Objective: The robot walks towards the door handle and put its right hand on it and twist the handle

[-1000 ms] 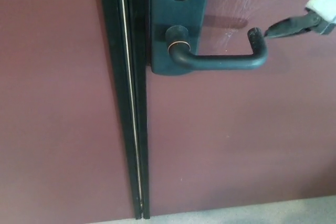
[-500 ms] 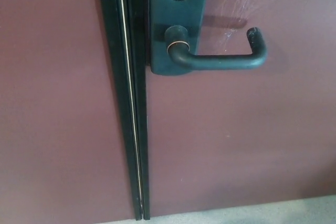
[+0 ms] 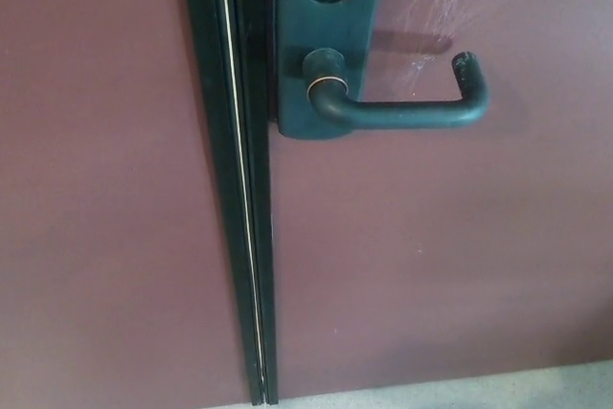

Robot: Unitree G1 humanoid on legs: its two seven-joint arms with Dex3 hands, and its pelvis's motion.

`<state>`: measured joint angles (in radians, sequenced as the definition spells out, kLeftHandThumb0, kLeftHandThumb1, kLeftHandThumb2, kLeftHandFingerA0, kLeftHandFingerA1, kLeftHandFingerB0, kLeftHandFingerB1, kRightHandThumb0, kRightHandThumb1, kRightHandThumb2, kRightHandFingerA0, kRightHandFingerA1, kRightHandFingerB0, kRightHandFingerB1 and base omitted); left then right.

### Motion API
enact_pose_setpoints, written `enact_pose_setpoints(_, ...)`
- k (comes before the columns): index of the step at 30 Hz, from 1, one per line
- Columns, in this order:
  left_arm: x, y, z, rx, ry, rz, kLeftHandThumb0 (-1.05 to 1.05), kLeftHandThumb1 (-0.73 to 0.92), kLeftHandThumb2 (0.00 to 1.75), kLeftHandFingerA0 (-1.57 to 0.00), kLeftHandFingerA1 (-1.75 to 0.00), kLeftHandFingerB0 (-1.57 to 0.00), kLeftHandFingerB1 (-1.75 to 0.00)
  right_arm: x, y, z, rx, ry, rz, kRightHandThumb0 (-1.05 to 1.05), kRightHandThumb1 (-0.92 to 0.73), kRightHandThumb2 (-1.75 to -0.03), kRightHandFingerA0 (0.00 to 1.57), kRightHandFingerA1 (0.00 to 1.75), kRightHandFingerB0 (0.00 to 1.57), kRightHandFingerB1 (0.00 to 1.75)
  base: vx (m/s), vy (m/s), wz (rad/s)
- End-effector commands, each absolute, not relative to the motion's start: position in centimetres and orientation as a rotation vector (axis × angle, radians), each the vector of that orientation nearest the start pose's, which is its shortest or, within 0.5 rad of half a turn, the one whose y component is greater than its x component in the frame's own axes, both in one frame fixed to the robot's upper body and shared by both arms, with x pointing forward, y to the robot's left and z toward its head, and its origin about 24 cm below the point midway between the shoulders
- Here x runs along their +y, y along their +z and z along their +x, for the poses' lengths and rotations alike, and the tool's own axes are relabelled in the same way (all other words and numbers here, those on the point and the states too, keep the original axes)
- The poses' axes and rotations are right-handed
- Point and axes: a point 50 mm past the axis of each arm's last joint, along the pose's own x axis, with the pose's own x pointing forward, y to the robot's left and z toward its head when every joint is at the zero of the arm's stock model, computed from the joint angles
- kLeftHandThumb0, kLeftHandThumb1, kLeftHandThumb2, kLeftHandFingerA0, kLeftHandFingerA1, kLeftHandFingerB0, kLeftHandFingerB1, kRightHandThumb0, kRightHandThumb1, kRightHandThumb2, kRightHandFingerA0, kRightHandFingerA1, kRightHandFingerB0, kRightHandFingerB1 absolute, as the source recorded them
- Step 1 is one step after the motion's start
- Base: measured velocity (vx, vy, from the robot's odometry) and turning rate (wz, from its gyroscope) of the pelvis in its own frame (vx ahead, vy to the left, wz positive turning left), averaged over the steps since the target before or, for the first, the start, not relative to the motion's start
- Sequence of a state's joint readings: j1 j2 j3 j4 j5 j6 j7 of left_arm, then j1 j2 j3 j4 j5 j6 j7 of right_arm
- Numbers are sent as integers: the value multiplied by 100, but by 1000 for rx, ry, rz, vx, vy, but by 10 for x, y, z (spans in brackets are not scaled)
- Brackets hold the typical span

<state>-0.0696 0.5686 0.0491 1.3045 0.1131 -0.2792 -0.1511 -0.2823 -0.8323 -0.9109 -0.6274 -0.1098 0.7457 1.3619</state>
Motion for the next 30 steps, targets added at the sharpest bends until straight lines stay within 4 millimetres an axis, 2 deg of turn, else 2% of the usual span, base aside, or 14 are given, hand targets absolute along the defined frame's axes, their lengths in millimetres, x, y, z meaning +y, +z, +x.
enact_pose_setpoints(1,341,-103,124,967,74,437,-41,44,71,-50,-53,-38,-46,-331,155,105,309,270,-558,-56,-52,-56,34,40,34,33,0,0,0)
enact_pose_setpoints(2,341,-103,124,966,73,438,-41,44,71,-50,-53,-38,-46,-331,155,104,308,269,-559,-56,-52,-56,34,40,34,33,0,0,0)
enact_pose_setpoints(3,341,-102,128,954,70,432,-43,44,72,-48,-52,-38,-46,-326,115,117,384,199,-502,-54,-53,-56,36,40,35,34,0,0,0)
enact_pose_setpoints(7,341,-100,131,935,68,421,-48,44,74,-47,-53,-36,-46,-315,60,136,498,124,-480,-48,-54,-57,39,40,36,34,0,0,0)
enact_pose_setpoints(8,341,-99,134,925,75,416,-49,44,74,-47,-53,-35,-46,-310,40,146,528,114,-490,-50,-40,-78,38,54,26,45,0,0,0)
enact_pose_setpoints(11,342,-95,144,899,94,414,-51,44,74,-45,-52,-34,-46,-299,6,178,586,111,-566,-49,-42,-80,39,53,26,45,0,0,0)
enact_pose_setpoints(12,342,-95,144,898,96,416,-51,44,74,-45,-52,-34,-46,-296,-2,182,605,106,-583,-49,-42,-80,39,53,26,45,0,0,0)
enact_pose_setpoints(13,345,-95,141,909,102,429,-45,51,55,-49,-42,-39,-35,-289,-30,190,688,91,-603,-52,-43,-79,35,50,28,46,0,0,0)
enact_pose_setpoints(14,346,-95,138,917,102,440,-46,50,55,-48,-42,-39,-35,-286,-41,191,728,89,-615,-48,-57,-58,37,36,38,34,0,0,0)
enact_pose_setpoints(17,348,-94,137,923,93,484,-41,52,56,-48,-43,-35,-35,-279,-63,195,805,77,-628,-38,-56,-57,36,35,37,35,0,0,0)
enact_pose_setpoints(18,349,-93,137,925,94,497,-54,42,73,-47,-52,-33,-44,-276,-68,197,819,74,-626,-47,-59,-58,32,34,34,33,0,0,0)
enact_pose_setpoints(22,352,-93,139,951,117,525,-55,42,73,-48,-52,-34,-45,-249,-100,190,909,81,-622,-47,-60,-58,28,33,32,32,0,0,0)
enact_pose_setpoints(26,352,-91,145,949,128,520,-56,41,73,-49,-52,-34,-45,-239,-117,175,940,120,-684,-47,-61,-59,25,33,30,32,0,0,0)
enact_pose_setpoints(30,348,-92,149,948,130,482,-56,41,73,-49,-52,-34,-44,-246,-121,166,929,156,-776,-47,-63,-60,23,32,28,32,0,0,0)
